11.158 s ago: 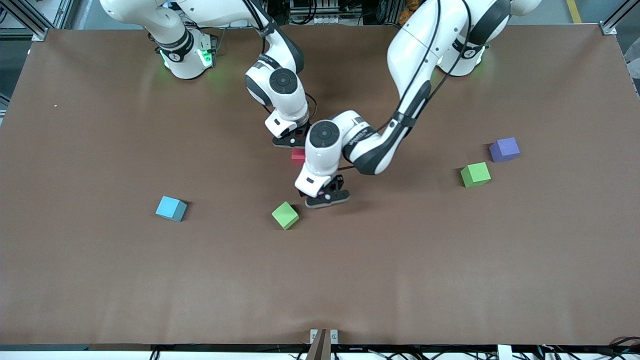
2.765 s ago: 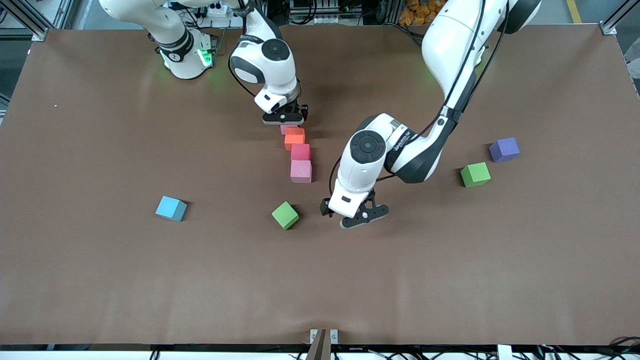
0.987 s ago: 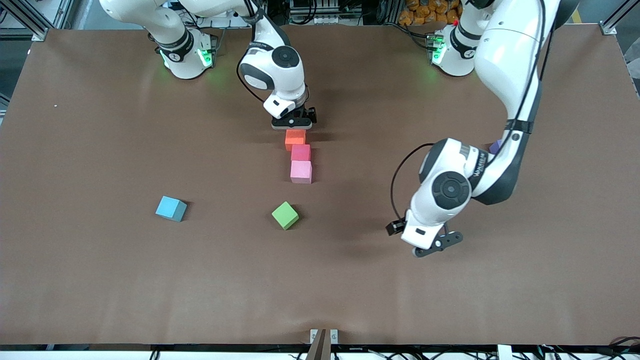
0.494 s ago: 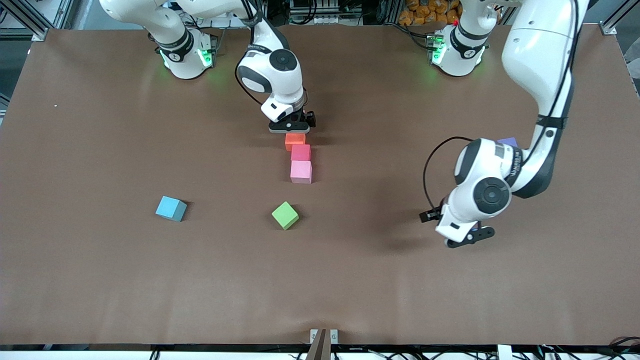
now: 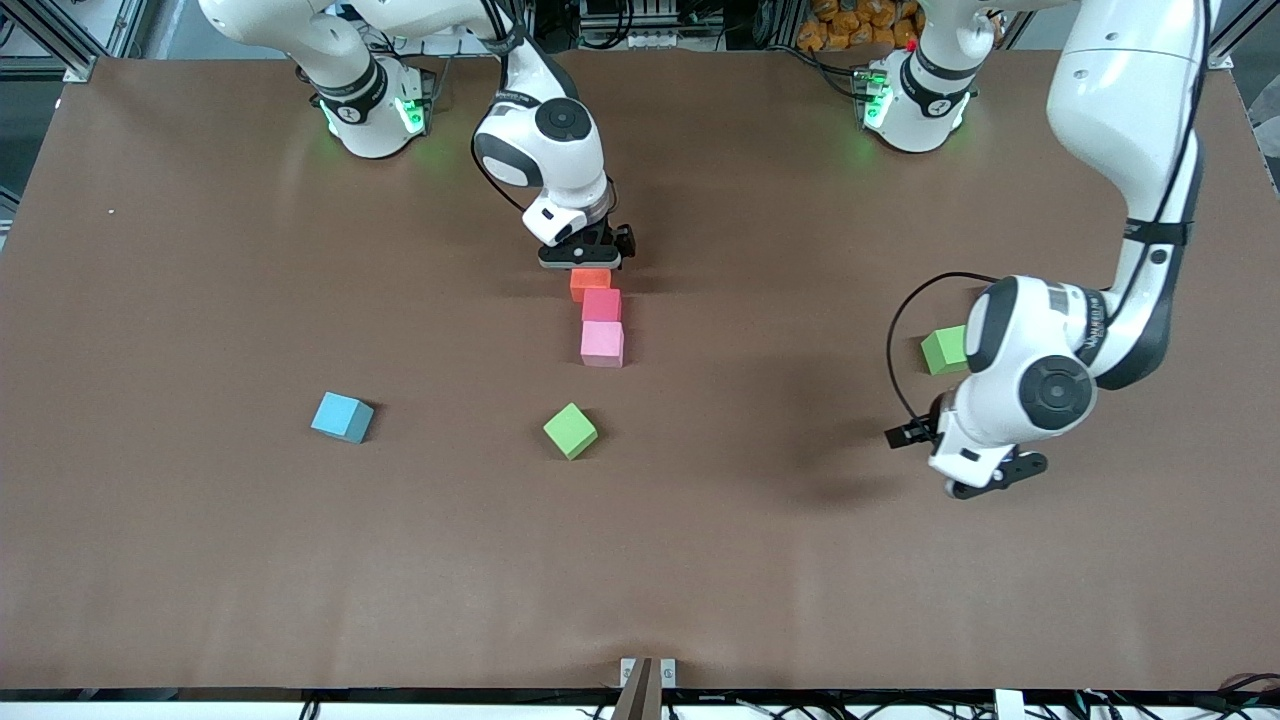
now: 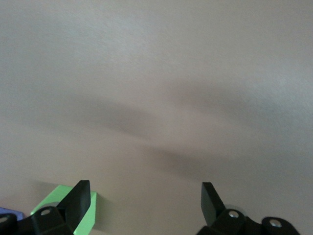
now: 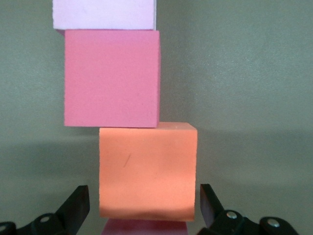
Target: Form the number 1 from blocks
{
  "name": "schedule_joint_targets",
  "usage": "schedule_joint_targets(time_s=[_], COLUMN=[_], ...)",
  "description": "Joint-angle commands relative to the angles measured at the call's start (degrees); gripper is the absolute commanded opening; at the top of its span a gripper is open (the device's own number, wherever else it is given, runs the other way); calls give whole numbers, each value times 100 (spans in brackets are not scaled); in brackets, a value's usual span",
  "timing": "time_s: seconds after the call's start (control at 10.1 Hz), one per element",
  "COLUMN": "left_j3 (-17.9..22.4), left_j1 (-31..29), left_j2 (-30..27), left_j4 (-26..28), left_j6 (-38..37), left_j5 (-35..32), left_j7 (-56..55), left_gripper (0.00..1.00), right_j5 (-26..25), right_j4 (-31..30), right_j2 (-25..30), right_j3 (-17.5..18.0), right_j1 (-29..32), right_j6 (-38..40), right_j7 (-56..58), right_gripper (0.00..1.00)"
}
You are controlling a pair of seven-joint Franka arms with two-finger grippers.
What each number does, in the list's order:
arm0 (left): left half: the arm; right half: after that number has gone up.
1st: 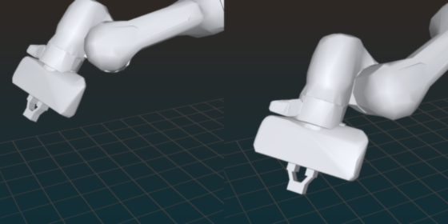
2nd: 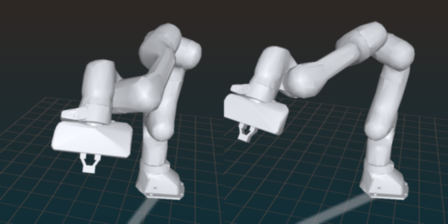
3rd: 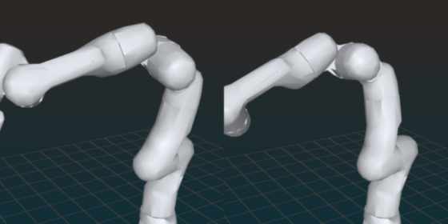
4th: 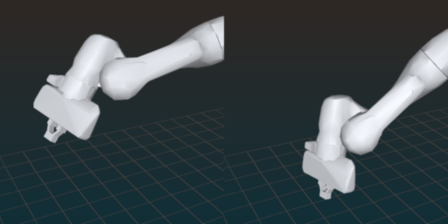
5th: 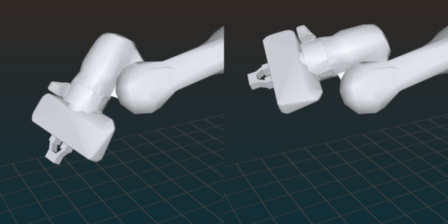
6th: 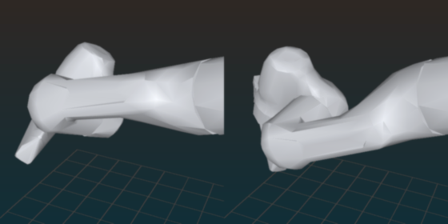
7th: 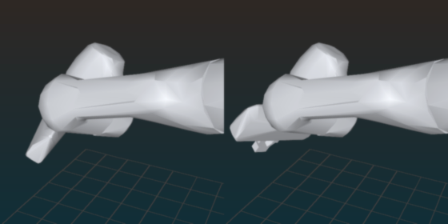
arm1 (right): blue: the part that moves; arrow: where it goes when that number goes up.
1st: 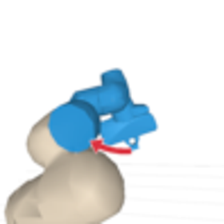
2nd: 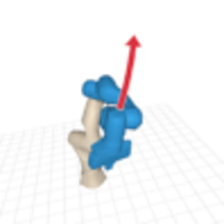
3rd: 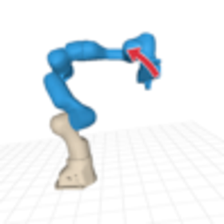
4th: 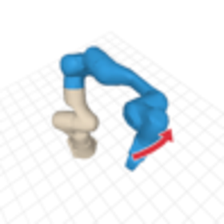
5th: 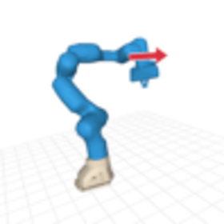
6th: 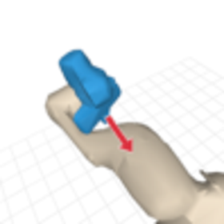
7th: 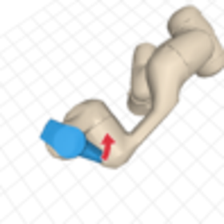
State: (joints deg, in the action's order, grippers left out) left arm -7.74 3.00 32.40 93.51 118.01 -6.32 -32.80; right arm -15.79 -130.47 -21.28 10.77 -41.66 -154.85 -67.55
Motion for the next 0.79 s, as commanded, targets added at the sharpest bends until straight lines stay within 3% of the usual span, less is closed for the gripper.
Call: schedule_joint_targets(time_s=[0.0,0.49,0.69], left_j3=[-34,-34,-34], left_j1=[-186,-247,-230], left_j2=[-208,-199,-243], left_j4=[247,335,309], left_j6=[-6,-6,-15], left_j5=[8,8,8], left_j7=[133,212,186], left_gripper=[100,100,100], right_j5=[67,59,59], right_j4=[65,-31,-232], right_j2=[-35,694,940], right_j3=[4,30,31], right_j1=[26,403,692], right_j6=[-63,322,385], right_j7=[-153,-21,538], right_gripper=[100,100,100])
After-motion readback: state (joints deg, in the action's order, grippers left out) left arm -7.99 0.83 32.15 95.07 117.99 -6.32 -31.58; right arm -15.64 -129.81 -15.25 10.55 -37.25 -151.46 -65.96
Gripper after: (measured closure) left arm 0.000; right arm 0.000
